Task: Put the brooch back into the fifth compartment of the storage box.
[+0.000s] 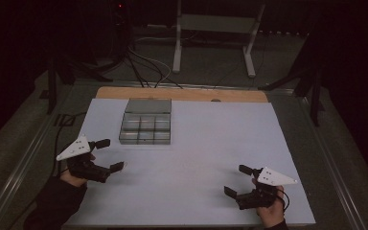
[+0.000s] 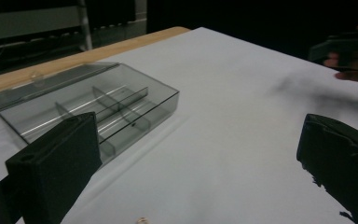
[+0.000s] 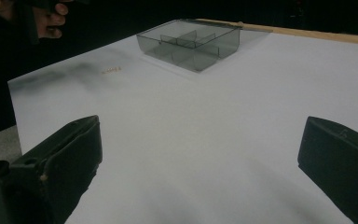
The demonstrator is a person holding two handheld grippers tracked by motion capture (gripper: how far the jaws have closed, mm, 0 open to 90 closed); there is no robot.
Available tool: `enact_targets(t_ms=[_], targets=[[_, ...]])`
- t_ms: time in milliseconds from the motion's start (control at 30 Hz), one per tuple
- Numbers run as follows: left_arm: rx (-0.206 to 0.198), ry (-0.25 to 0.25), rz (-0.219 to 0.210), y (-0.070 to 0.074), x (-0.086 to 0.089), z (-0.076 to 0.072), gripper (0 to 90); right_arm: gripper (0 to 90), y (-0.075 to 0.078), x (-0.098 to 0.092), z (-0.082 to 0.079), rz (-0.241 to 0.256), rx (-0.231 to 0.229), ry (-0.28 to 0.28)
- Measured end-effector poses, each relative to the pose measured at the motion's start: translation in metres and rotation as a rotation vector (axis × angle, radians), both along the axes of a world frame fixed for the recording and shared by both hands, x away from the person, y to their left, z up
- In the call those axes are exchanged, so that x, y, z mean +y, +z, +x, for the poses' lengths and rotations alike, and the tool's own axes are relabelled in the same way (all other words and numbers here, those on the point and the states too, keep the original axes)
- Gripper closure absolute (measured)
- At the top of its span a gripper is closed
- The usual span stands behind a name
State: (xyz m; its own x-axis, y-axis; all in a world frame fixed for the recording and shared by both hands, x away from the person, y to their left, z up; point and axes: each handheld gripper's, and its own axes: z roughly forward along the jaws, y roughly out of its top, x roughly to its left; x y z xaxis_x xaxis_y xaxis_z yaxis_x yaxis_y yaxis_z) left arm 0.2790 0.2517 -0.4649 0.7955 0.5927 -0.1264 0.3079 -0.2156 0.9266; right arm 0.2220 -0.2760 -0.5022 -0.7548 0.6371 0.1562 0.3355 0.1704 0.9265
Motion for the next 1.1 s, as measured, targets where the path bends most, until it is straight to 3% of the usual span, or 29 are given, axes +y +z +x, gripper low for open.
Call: enact_targets(t_ms=[133, 533, 600, 767, 933, 1100], targets=[[0.035, 0.026, 0.018, -0.007, -0.002, 0.007, 1.1, 0.0, 0.000, -0.001, 0.000, 0.006, 0.005, -0.004], [0.088, 0.085, 0.085, -0.026, -0.012, 0.014, 1.1, 0.0, 0.000, -0.002, 0.000, 0.011, 0.004, -0.006], [0.109, 0.081, 0.075, -0.029, -0.014, 0.015, 1.1, 0.0, 0.000, -0.002, 0.000, 0.012, 0.005, -0.006], [0.162, 0.126, 0.103, -0.041, -0.018, 0.018, 1.1, 0.0, 0.001, -0.002, 0.000, 0.012, 0.004, -0.006], [0.183, 0.184, 0.179, -0.048, -0.024, 0.018, 1.1, 0.0, 0.001, -0.003, 0.000, 0.016, 0.005, -0.009], [0.215, 0.211, 0.178, -0.052, -0.021, 0.019, 1.1, 0.0, 0.001, -0.003, 0.000, 0.017, 0.006, -0.010]])
